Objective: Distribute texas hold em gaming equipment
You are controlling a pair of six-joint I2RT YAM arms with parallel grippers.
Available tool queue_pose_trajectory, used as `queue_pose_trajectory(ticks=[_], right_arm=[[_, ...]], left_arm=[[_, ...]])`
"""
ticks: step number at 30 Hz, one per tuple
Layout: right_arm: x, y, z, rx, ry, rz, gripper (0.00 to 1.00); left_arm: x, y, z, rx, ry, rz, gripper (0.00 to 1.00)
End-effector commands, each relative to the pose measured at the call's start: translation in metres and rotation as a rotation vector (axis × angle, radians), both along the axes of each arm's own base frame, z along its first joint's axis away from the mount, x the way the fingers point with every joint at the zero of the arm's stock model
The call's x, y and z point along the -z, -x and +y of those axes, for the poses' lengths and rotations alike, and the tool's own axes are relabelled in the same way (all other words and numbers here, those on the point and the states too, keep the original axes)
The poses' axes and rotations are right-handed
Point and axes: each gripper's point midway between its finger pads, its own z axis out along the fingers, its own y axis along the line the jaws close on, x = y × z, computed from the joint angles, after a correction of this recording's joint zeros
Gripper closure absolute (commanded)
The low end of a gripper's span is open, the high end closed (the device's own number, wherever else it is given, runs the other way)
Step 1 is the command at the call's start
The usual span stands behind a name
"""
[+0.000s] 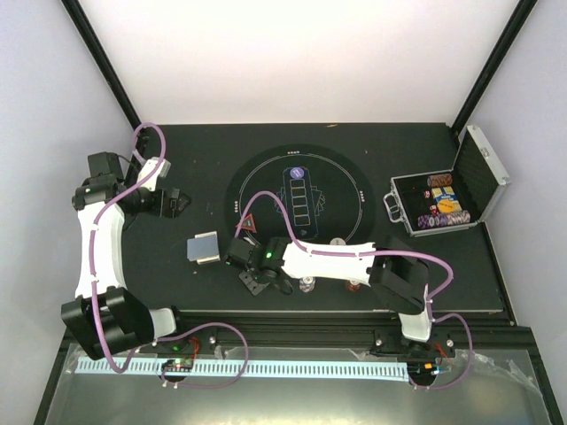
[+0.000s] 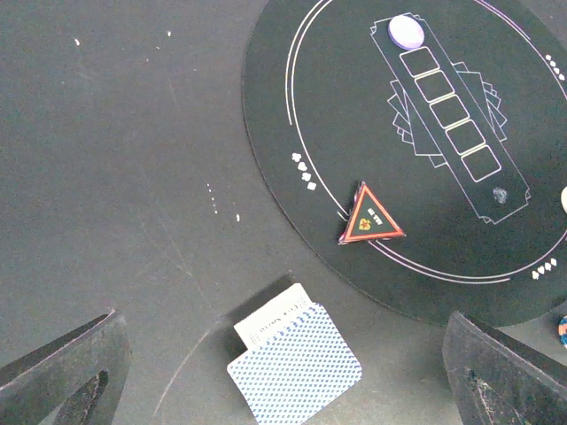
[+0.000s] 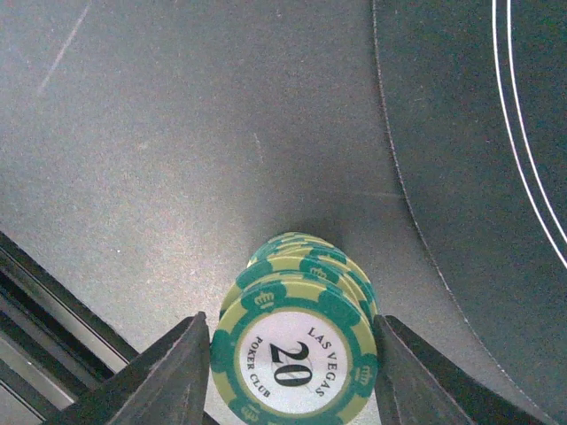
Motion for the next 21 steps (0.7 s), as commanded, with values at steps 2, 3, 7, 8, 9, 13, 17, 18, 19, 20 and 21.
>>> queue_pose_trajectory(ticks=[2,3,7,8,9,13,17,18,19,20,21], right_arm=[[-0.005,-0.0043,0.0045,0.004,-0.008,-0.018,0.51],[-0.0041,-0.0043,0.0043,0.004,-0.005,-0.018,0.52],[0.0003,-0.0048,0.0028,0.003,0.009,-0.018,0.52],[0.0015,-0.005,0.0022,0.004,0.015,-0.018,0.52],[0.0016,-0.0051,0.0021,0.004,0.016,-0.019,0.52],[-0.0002,-0.0064,0.003,0.005,0.01,-0.025,0.57],[0.0018,-0.0079,0.0016,0.004,0.024,-0.029,0.57],[0.0011,-0.0077,0.0017,0.001,0.022,-0.03,0.57],[0.0001,-0.0077,0.002,0.001,0.019,-0.031,0.59],[-0.0012,-0.0078,0.0021,0.001,0.016,-0.034,0.62],[-0.0033,-0.0084,0.0024,0.002,0.012,-0.037,0.65]], left_arm=[[-0.0174,0.0006,0.0032,-0.008,-0.028,-0.04,0.01],[-0.0173,0.0007,0.003,-0.007,-0.028,-0.04,0.01],[-0.0184,0.0007,0.003,-0.006,-0.03,-0.043,0.01],[-0.0189,0.0007,0.0028,-0.007,-0.029,-0.044,0.01],[-0.0188,0.0007,0.0028,-0.007,-0.029,-0.044,0.01],[-0.0201,0.0009,0.0029,-0.007,-0.031,-0.048,0.01],[-0.0212,0.0008,0.0037,-0.008,-0.037,-0.051,0.01],[-0.0213,0.0007,0.0034,-0.008,-0.036,-0.051,0.01],[-0.0213,0.0007,0.0036,-0.007,-0.037,-0.052,0.01],[-0.0216,0.0006,0.0039,-0.007,-0.04,-0.053,0.01],[-0.0213,0.0003,0.0041,-0.008,-0.04,-0.053,0.01]])
